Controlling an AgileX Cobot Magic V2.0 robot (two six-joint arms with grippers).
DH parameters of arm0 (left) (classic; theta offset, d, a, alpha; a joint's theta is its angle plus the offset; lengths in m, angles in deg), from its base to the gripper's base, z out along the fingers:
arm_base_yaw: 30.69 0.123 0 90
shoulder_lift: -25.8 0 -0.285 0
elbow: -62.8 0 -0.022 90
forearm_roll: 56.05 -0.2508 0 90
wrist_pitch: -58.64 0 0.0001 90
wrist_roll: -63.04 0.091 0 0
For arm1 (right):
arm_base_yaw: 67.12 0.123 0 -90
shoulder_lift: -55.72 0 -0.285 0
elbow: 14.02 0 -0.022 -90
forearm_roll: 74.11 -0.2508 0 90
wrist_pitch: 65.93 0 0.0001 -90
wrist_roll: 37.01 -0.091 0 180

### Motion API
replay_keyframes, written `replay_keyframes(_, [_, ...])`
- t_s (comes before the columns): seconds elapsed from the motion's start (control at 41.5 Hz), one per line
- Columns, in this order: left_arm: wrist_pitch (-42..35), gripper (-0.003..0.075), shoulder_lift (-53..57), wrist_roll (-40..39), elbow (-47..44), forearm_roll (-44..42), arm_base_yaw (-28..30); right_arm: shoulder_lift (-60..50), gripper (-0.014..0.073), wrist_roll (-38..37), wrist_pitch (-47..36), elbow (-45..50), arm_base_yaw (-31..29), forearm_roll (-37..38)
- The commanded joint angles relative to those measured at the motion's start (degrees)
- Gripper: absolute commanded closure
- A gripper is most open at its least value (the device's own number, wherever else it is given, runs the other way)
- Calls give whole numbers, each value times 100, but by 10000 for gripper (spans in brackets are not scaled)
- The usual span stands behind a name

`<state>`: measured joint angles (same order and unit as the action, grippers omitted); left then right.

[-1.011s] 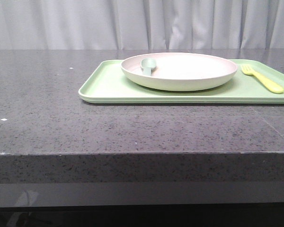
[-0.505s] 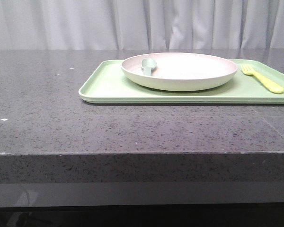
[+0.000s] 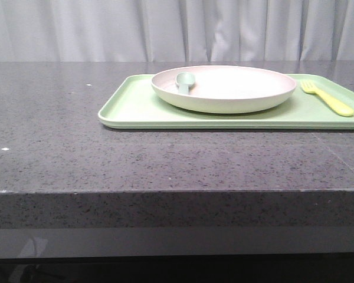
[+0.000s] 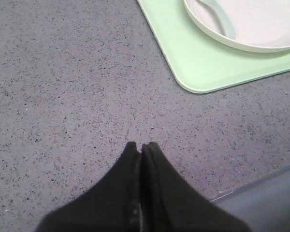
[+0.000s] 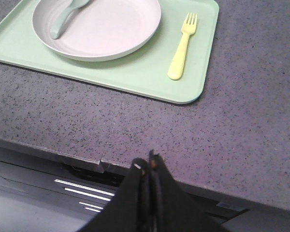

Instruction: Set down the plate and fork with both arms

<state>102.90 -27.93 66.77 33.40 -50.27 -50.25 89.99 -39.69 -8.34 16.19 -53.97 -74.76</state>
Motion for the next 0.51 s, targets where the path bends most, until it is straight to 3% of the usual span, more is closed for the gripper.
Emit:
replay_keyframes(0.0, [-391,741,42,-50,158,39,17,29,682,49,-413,-117,0,65])
replay_keyframes(0.313, [-512,741,457,-50,-104,-9,2,29,682,49,-407,-117,0,65])
replay_keyframes(0.481, [-1845,741,1532,-50,-1141,-304,507,29,682,49,-397,-117,0,65])
